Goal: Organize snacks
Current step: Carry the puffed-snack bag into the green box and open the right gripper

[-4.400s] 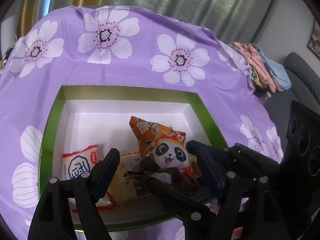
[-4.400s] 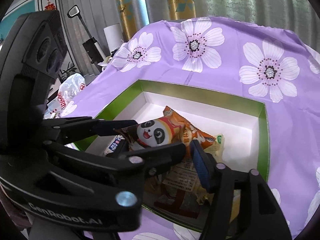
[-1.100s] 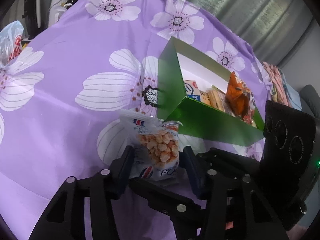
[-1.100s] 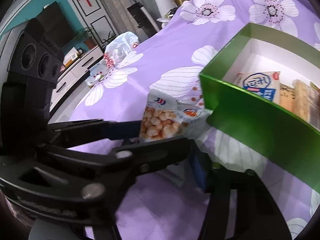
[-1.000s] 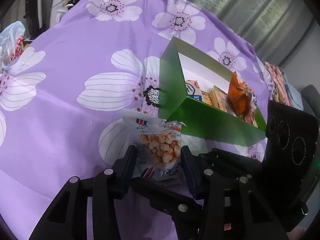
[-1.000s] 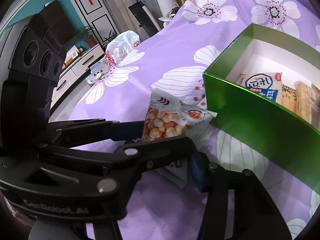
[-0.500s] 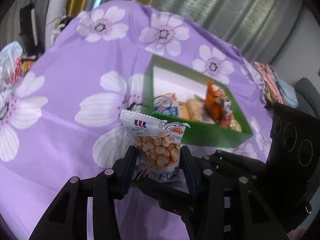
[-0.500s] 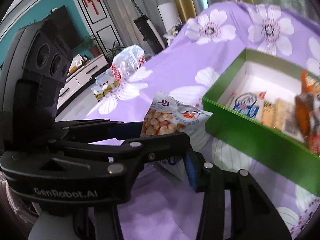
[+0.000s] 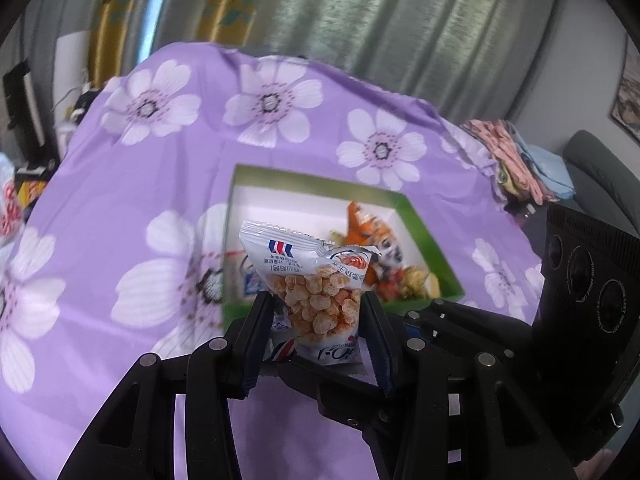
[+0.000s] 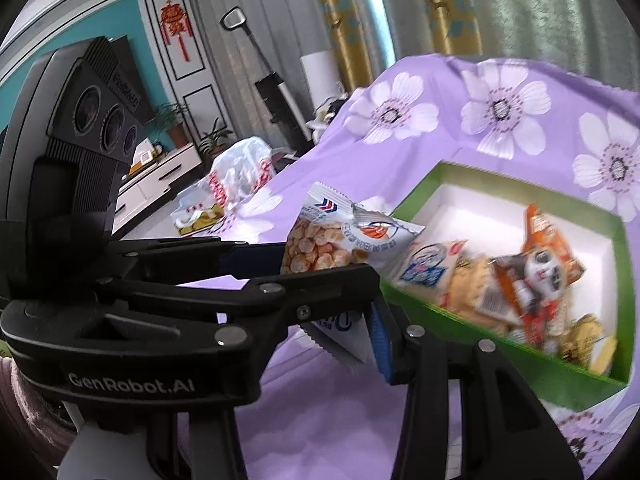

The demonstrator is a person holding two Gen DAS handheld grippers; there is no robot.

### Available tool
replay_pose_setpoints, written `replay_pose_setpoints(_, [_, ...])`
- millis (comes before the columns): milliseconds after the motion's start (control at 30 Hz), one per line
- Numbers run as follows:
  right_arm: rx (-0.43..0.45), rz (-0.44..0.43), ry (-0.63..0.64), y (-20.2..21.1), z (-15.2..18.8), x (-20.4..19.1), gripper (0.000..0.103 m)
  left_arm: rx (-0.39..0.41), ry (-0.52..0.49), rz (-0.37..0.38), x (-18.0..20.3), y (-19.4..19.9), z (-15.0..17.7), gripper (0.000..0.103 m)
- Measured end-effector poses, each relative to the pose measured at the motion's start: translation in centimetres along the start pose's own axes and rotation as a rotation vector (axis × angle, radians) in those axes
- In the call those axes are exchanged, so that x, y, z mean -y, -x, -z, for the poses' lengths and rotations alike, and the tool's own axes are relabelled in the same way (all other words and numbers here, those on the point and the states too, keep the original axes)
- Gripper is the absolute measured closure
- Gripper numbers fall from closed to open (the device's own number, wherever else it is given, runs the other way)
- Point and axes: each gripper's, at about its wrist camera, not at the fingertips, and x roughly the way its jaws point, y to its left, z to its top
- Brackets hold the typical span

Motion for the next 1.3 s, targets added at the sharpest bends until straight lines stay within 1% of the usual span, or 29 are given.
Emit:
replay_pose_setpoints(200, [0.024, 0.059, -0.018, 0.6, -0.8, 2.5, 0.058, -0.004, -0.040, 0.030, 1.5, -2.3, -1.9, 0.057])
replay_pose_setpoints(300, [0.017, 0.078, -0.040, 0.2, -1.1, 4.1, 0.058, -0.021, -0.039, 0.045, 1.7, -3.9, -2.5, 0.057])
replay_pose_setpoints(467, [-0.002, 0.099, -0.068, -1.1, -1.2, 6.3, 0.058, -0.049, -0.039, 0.042, 1.7, -6.3, -3.1, 0.057])
replay_pose_setpoints(700, [-0.026, 0.126, -0.092, -2.5, -1.5, 8.2, 0.058, -0.078, -0.030, 0.047, 1.9, -9.0, -3.8, 0.058])
replay_pose_setpoints(967, [-0.037, 0.150, -0.114, -2.8, -1.7, 9.8, 0.058, -0.093, -0.041, 0.053, 2.4, -10.6, -4.4, 0.058])
replay_pose_setpoints(1300, [-0.059, 0.160, -0.153, -3.1, -1.5, 11.0, 0.057, -0.121, -0.069, 0.034, 3.2, -12.0, -4.6, 0.058])
